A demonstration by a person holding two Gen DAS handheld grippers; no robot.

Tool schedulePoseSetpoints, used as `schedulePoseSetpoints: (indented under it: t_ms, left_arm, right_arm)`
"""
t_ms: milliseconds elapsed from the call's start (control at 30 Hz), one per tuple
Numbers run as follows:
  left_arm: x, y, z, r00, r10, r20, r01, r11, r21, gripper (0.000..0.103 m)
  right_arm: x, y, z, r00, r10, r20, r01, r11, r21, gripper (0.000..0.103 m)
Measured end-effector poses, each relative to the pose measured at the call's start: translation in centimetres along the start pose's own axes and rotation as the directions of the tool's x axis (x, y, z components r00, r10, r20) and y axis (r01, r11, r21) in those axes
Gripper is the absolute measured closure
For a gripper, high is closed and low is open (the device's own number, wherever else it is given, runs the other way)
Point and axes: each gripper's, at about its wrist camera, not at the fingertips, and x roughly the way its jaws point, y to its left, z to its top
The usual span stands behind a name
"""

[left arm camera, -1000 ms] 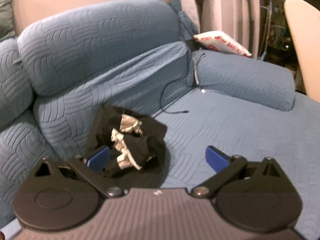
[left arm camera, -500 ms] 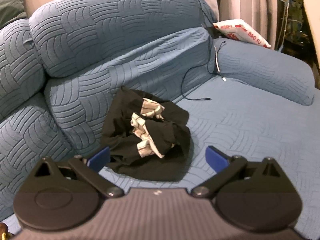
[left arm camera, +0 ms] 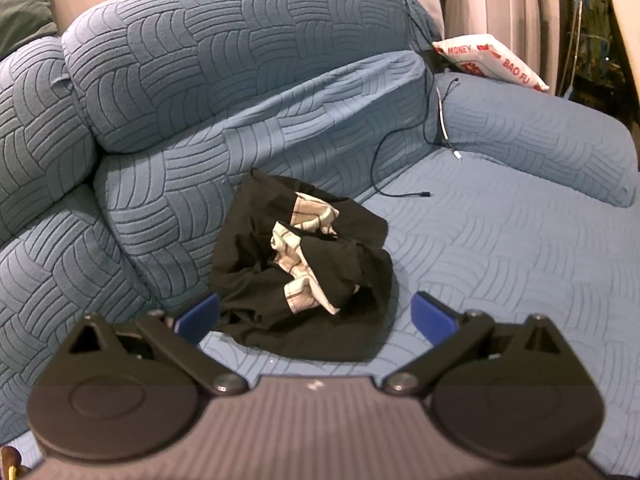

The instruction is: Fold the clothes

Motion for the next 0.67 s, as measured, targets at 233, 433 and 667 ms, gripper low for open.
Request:
schedulePoseSetpoints:
  t_ms: [233, 433, 667]
  left_arm:
    - [0.6, 0.1, 0.4, 1.000, 0.019, 0.012, -0.020, 1.000, 0.013, 0.000]
    - [0.4, 0.1, 0.1, 0.999, 0.022, 0.028, -0.022, 1.000, 0.008, 0.000]
    - [1.1, 0.7, 0.2, 1.000, 0.003, 0.001, -0.003, 1.000, -0.009, 0.000]
  right_arm:
    - [0.1, 0.1, 0.1, 1.000, -0.001, 0.000, 0.001, 1.000, -0.005, 0.021]
    - [0.3, -0.5, 0.8, 1.000, 0.006, -0.005, -0.006, 1.000, -0.015, 0.021]
    - [0.7, -0.5, 1.1, 1.000, 0.009, -0.006, -0.009, 1.000, -0.019, 0.021]
